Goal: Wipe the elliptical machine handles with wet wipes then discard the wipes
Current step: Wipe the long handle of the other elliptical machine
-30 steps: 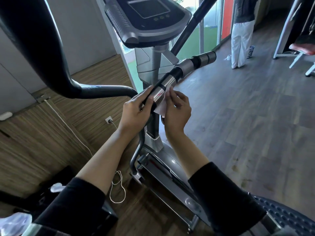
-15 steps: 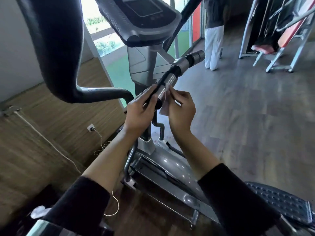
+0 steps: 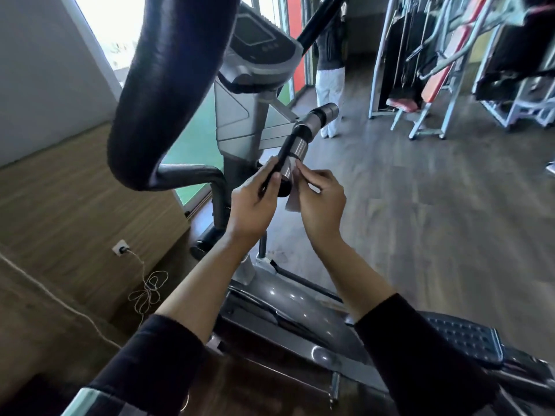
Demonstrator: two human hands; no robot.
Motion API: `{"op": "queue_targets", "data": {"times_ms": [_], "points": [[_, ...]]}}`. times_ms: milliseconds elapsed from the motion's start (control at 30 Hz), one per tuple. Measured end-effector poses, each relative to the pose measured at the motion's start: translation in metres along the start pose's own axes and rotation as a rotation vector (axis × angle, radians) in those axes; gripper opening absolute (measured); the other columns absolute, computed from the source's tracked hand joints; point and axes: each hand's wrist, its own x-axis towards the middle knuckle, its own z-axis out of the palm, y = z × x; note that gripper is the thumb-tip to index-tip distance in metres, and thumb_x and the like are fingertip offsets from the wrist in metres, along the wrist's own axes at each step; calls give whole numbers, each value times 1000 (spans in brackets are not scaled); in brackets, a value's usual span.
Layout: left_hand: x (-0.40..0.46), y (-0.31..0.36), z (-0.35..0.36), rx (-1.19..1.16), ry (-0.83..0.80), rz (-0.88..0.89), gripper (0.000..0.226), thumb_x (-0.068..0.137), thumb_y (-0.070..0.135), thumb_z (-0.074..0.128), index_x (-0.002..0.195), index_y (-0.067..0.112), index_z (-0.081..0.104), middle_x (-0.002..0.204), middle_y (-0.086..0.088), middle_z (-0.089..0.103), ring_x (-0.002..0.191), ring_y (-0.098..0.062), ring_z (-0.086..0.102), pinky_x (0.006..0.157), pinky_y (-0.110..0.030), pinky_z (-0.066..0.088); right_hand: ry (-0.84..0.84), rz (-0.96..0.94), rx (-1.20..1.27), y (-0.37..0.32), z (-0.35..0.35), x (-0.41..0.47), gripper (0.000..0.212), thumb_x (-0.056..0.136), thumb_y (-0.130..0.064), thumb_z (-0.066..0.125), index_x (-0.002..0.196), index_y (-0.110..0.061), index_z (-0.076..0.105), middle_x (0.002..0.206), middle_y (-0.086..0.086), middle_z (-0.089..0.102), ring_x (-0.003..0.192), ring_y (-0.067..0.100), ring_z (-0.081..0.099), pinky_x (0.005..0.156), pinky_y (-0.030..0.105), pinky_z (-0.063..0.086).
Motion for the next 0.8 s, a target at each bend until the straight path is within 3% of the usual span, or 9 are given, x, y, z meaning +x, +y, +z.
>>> {"op": "queue_targets", "data": {"times_ms": [167, 300, 367, 500, 600, 667, 733, 767, 800], "points": [[-2, 0, -3, -18, -20, -6, 40, 95, 27, 53, 133, 17, 57, 113, -2, 70, 93, -4, 61, 97, -42, 52, 13, -14, -73, -12, 8, 20, 20, 88, -15, 64, 106, -16, 72, 88, -4, 58, 76, -5, 54, 71, 1, 38], [-2, -2, -5, -1, -35, -8, 35, 99, 17, 52, 134, 18, 56, 94, 7, 68, 81, -1, 58, 93, -33, 54, -2, -26, -105, -12, 5, 10, 20, 89, -16, 63, 107, -18, 72, 88, -5, 59, 74, -11, 54, 71, 0, 37], [-3, -2, -7, 5, -40, 11, 35, 99, 15, 52, 134, 17, 56, 97, 4, 70, 83, -2, 61, 90, -24, 52, 11, -49, -94, -8, 2, -3, 20, 89, -14, 63, 107, -16, 71, 86, -5, 59, 74, -15, 54, 70, -1, 36], [-5, 0, -10, 56, -53, 45, 36, 99, 13, 51, 135, 13, 55, 110, -25, 66, 85, -15, 56, 68, -13, 46, 25, -57, -93, -13, 4, -4, 20, 88, -14, 63, 106, -15, 72, 86, -3, 60, 72, -16, 53, 67, 0, 36], [-7, 2, -13, 33, -68, 47, 36, 99, 11, 51, 135, 12, 54, 117, -29, 61, 103, -8, 45, 73, -26, 48, 23, -45, -123, -20, 9, 6, 20, 89, -15, 63, 106, -13, 72, 93, 3, 63, 71, -19, 51, 66, -1, 35], [-8, 1, -15, 45, -67, 55, 37, 98, 10, 51, 135, 12, 55, 110, -31, 63, 86, 4, 59, 60, -10, 43, 26, -50, -115, -21, 9, 2, 20, 89, -14, 63, 106, -13, 72, 92, 4, 63, 70, -18, 52, 64, -1, 36], [-9, -1, -15, 49, -54, 64, 36, 98, 9, 51, 134, 12, 55, 102, -35, 62, 56, 15, 56, 54, -4, 32, 38, -60, -95, -15, 6, -10, 20, 89, -14, 63, 107, -13, 71, 88, 2, 62, 69, -13, 53, 66, 0, 37], [-10, -1, -15, 53, -51, 68, 36, 98, 8, 51, 134, 11, 55, 104, -35, 61, 58, 13, 56, 54, -6, 32, 46, -62, -79, -12, 5, -18, 19, 89, -15, 64, 107, -14, 71, 85, 0, 61, 68, -11, 53, 66, 1, 37], [-10, -2, -15, 57, -50, 79, 37, 98, 9, 51, 134, 11, 55, 108, -34, 61, 94, 14, 47, 55, -7, 34, 55, -65, -66, -10, 4, -23, 19, 89, -15, 64, 107, -14, 71, 83, -2, 60, 67, -10, 53, 66, 2, 37]]}}
